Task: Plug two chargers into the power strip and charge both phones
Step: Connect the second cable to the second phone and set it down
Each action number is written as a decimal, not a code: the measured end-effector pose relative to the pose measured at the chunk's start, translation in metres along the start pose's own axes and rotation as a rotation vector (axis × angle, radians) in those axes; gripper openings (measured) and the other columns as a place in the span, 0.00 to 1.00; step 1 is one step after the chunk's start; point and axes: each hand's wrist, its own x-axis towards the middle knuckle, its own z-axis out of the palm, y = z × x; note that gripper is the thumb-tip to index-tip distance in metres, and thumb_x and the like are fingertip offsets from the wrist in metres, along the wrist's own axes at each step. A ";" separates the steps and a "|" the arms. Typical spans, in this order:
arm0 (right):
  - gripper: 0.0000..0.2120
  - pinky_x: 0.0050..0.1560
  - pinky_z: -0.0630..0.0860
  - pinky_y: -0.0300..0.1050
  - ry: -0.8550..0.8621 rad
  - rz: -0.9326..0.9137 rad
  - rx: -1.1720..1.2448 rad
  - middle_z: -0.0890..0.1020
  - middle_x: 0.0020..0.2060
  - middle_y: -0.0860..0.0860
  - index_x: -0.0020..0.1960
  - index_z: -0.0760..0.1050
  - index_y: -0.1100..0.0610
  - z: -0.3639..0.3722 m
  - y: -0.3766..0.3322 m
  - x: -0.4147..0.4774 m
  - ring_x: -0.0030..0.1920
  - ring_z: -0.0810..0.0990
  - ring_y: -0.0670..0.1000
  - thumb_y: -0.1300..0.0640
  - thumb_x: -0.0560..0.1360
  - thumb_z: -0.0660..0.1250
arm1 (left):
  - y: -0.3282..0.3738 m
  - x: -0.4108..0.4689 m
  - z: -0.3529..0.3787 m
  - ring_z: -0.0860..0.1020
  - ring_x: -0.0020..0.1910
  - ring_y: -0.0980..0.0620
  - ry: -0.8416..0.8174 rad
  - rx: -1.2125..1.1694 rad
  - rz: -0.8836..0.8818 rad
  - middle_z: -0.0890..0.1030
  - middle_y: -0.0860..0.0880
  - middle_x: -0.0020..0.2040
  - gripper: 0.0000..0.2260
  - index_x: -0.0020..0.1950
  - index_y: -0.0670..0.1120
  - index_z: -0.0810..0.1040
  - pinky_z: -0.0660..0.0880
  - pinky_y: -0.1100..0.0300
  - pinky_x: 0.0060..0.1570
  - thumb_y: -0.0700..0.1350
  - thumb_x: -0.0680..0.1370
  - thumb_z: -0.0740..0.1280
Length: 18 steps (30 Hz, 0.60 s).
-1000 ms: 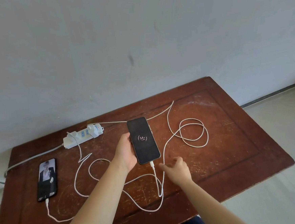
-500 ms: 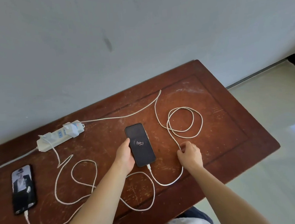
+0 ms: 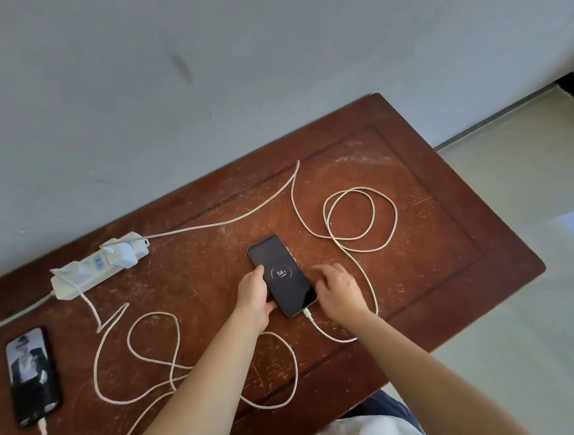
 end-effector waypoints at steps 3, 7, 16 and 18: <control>0.21 0.62 0.74 0.48 -0.059 0.065 0.083 0.76 0.62 0.53 0.70 0.75 0.54 0.017 -0.006 -0.003 0.62 0.77 0.55 0.60 0.79 0.57 | 0.004 -0.003 -0.004 0.78 0.53 0.49 -0.012 0.065 0.010 0.79 0.46 0.61 0.16 0.68 0.47 0.73 0.76 0.46 0.54 0.53 0.84 0.58; 0.23 0.63 0.74 0.48 -0.058 0.092 0.136 0.76 0.62 0.53 0.70 0.75 0.55 0.021 -0.003 -0.002 0.62 0.76 0.54 0.61 0.77 0.56 | 0.004 -0.007 -0.009 0.76 0.49 0.55 -0.036 0.137 0.041 0.78 0.49 0.60 0.22 0.71 0.48 0.71 0.73 0.50 0.56 0.59 0.83 0.57; 0.26 0.61 0.71 0.41 -0.182 0.084 0.093 0.74 0.66 0.53 0.75 0.70 0.55 0.007 -0.003 -0.001 0.66 0.74 0.54 0.64 0.77 0.56 | -0.004 -0.036 -0.012 0.67 0.74 0.49 -0.106 0.327 0.143 0.65 0.49 0.78 0.29 0.79 0.50 0.60 0.62 0.48 0.72 0.63 0.82 0.54; 0.26 0.61 0.70 0.41 -0.216 0.081 0.092 0.76 0.67 0.54 0.74 0.72 0.55 -0.004 -0.008 -0.002 0.67 0.75 0.55 0.65 0.77 0.57 | -0.003 -0.041 -0.020 0.61 0.78 0.48 -0.137 0.448 0.177 0.61 0.50 0.80 0.30 0.80 0.51 0.56 0.58 0.47 0.74 0.65 0.82 0.51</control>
